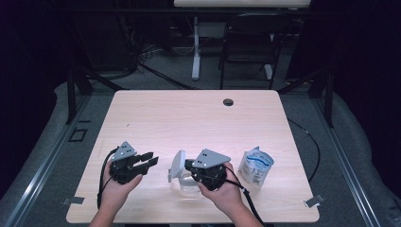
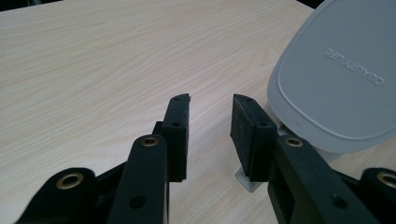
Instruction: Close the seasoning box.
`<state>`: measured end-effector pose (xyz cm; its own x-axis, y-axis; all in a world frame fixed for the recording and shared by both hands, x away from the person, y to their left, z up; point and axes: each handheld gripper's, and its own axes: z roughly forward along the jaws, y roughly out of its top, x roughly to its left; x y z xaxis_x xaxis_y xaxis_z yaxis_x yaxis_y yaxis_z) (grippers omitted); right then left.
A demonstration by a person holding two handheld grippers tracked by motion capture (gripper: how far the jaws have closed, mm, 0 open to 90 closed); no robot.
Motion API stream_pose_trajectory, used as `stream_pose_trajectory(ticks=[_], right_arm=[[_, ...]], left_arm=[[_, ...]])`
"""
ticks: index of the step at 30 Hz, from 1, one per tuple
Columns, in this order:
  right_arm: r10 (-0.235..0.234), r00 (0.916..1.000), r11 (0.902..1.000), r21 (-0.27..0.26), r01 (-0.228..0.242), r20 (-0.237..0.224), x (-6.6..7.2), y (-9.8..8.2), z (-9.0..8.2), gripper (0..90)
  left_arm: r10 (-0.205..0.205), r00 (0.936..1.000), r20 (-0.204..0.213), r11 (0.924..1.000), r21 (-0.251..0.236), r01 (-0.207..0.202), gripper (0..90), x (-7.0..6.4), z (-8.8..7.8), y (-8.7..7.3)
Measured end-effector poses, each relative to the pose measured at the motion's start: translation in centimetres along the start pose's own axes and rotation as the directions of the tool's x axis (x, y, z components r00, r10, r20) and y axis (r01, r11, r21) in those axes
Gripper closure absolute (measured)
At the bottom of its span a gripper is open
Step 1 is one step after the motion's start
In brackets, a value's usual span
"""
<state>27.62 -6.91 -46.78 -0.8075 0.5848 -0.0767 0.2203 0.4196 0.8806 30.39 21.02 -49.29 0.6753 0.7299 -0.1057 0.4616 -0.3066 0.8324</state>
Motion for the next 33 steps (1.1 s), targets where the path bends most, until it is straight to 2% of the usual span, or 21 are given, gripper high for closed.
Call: stream_pose_trajectory(ticks=[33], right_arm=[[-0.024,0.9993,0.9993,-0.030,0.023,-0.028,0.8,1.1,0.9,88.8]], left_arm=[[-0.010,0.9998,-0.014,0.9999,0.003,0.011,67.8,0.4,0.0,-0.2]])
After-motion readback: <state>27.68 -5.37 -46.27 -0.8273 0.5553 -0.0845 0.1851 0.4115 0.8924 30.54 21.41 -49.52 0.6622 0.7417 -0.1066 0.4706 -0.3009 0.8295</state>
